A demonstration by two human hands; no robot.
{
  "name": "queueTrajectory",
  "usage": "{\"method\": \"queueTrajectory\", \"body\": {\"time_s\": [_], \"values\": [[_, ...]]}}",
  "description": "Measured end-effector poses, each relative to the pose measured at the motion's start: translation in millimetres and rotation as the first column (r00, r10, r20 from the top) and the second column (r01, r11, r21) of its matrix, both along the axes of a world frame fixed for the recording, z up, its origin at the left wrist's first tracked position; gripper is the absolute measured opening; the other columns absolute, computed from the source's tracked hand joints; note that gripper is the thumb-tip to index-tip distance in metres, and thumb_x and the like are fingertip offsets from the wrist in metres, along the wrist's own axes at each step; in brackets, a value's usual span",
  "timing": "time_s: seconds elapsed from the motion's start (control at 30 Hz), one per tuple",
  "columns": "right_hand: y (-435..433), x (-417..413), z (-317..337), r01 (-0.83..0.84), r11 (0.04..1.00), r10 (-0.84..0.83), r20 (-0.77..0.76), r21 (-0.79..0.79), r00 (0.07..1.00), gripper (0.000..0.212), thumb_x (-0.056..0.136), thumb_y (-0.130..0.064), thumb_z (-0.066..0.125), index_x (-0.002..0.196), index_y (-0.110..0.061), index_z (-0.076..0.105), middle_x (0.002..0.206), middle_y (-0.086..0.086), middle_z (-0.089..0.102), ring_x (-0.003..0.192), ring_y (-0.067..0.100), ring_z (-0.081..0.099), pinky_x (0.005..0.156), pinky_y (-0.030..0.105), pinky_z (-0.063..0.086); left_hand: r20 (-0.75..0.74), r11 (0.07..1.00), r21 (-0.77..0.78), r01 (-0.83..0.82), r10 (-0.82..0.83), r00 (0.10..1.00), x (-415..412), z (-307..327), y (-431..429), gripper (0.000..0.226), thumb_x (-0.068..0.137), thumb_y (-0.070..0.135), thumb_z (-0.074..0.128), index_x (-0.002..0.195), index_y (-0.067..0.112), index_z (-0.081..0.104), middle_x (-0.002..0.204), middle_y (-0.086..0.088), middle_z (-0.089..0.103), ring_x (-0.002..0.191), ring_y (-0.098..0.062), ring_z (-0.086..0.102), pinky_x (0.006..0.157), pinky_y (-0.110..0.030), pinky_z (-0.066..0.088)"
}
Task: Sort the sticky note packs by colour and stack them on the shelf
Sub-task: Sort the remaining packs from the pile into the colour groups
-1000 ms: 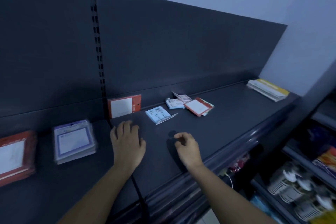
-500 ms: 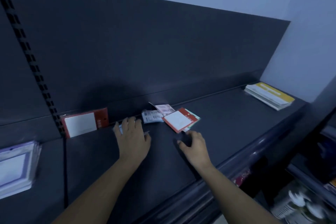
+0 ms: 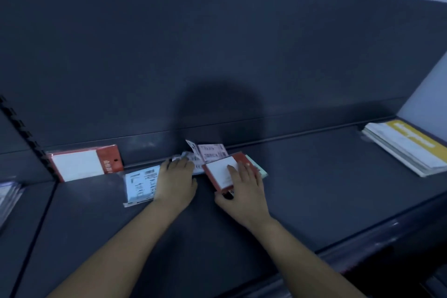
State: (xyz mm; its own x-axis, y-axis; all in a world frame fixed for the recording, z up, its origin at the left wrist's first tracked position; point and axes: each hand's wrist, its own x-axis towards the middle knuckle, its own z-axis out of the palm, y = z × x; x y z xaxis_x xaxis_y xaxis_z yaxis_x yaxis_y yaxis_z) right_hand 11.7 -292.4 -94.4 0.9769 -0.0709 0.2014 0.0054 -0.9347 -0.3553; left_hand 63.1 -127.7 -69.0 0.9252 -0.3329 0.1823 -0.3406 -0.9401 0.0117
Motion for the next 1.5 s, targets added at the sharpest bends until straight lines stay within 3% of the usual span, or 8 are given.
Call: {"method": "queueTrajectory", "body": {"time_s": [0.2, 0.33, 0.47, 0.57, 0.8, 1.03, 1.27, 1.5], "values": [[-24, 9, 7, 0.121, 0.976, -0.139, 0.093, 0.179, 0.986, 0.061, 0.078, -0.040, 0.037, 0.130, -0.010, 0.049, 0.135, 0.010, 0.051, 0.125, 0.025, 0.042, 0.112, 0.041, 0.024, 0.014, 0.994, 0.038, 0.099, -0.100, 0.995, -21, -1, 7, 0.023, 0.086, 0.023, 0.044, 0.103, 0.013, 0.057, 0.109, -0.003, 0.060, 0.104, -0.024, 0.052, 0.096, -0.029, 0.031], [-38, 10, -1, 0.238, 0.969, -0.239, 0.000, 0.066, 0.971, 0.054, 0.092, -0.045, 0.042, 0.136, -0.013, 0.044, 0.149, 0.007, 0.034, 0.140, 0.018, 0.025, 0.118, 0.039, 0.008, 0.017, 0.982, -0.078, 0.173, -0.172, 0.985, -27, 0, 21, 0.028, 0.085, 0.046, 0.046, 0.090, 0.021, 0.059, 0.095, 0.006, 0.058, 0.098, -0.016, 0.052, 0.092, -0.024, 0.028], [-42, 3, -3, 0.331, 0.933, -0.324, -0.071, 0.142, 0.944, 0.055, 0.095, -0.042, 0.040, 0.142, -0.014, 0.034, 0.155, 0.007, 0.023, 0.145, 0.017, 0.011, 0.118, 0.039, -0.002, -0.077, 0.993, -0.065, 0.103, -0.108, 0.991, -12, 3, 23, 0.047, 0.086, 0.056, 0.044, 0.121, 0.026, 0.052, 0.130, 0.006, 0.047, 0.126, -0.014, 0.038, 0.104, -0.026, 0.014], [-40, -3, -1, 0.338, 0.931, -0.333, -0.063, 0.138, 0.941, 0.051, 0.097, -0.037, 0.040, 0.141, -0.012, 0.035, 0.156, 0.007, 0.021, 0.146, 0.019, 0.007, 0.118, 0.040, -0.003, -0.239, 0.998, 0.036, 0.060, -0.050, 0.970, 3, 4, 25, 0.081, 0.086, 0.066, 0.038, 0.149, 0.020, 0.016, 0.159, 0.001, 0.007, 0.145, -0.015, 0.006, 0.117, -0.039, -0.004], [-3, -23, 22, -0.156, 0.978, 0.098, 0.361, 0.136, 0.928, 0.024, 0.080, -0.006, 0.054, 0.101, -0.008, 0.066, 0.106, 0.006, 0.063, 0.101, 0.026, 0.057, 0.091, 0.032, 0.041, -0.304, 0.984, 0.110, 0.138, -0.099, 0.948, 10, 8, 18, 0.085, 0.080, 0.076, 0.033, 0.146, 0.022, 0.025, 0.156, -0.002, 0.020, 0.142, -0.018, 0.018, 0.117, -0.044, -0.006], [29, -17, 22, -0.485, 0.863, 0.451, -0.218, -0.140, 0.865, 0.067, 0.081, -0.022, 0.052, 0.144, -0.016, 0.031, 0.150, 0.003, 0.031, 0.136, 0.020, 0.025, 0.115, 0.038, 0.006, -0.242, 0.976, 0.115, 0.187, -0.155, 0.958, -30, 8, 19, 0.070, 0.079, 0.070, 0.035, 0.135, 0.028, 0.042, 0.139, -0.005, 0.039, 0.134, -0.020, 0.029, 0.117, -0.045, -0.005], [44, -30, 30, -0.399, 0.898, 0.382, -0.120, -0.188, 0.916, 0.050, 0.075, -0.033, 0.063, 0.121, -0.018, 0.054, 0.117, 0.000, 0.056, 0.114, 0.021, 0.044, 0.101, 0.029, 0.024, -0.392, 0.961, 0.064, 0.270, -0.225, 0.892, -38, 18, 40, 0.074, 0.076, 0.069, 0.044, 0.133, 0.022, 0.048, 0.156, -0.013, 0.014, 0.145, -0.020, 0.004, 0.115, -0.041, -0.013], [40, -64, 37, -0.176, 0.981, 0.154, -0.233, -0.077, 0.960, 0.059, 0.071, -0.037, 0.068, 0.125, -0.020, 0.049, 0.112, -0.001, 0.044, 0.109, 0.020, 0.046, 0.096, 0.029, 0.029, -0.386, 0.930, 0.135, 0.341, -0.268, 0.883, -48, 25, 50, 0.055, 0.082, 0.049, 0.053, 0.129, 0.021, 0.047, 0.133, -0.007, 0.047, 0.128, -0.020, 0.041, 0.116, -0.044, -0.008]]}}
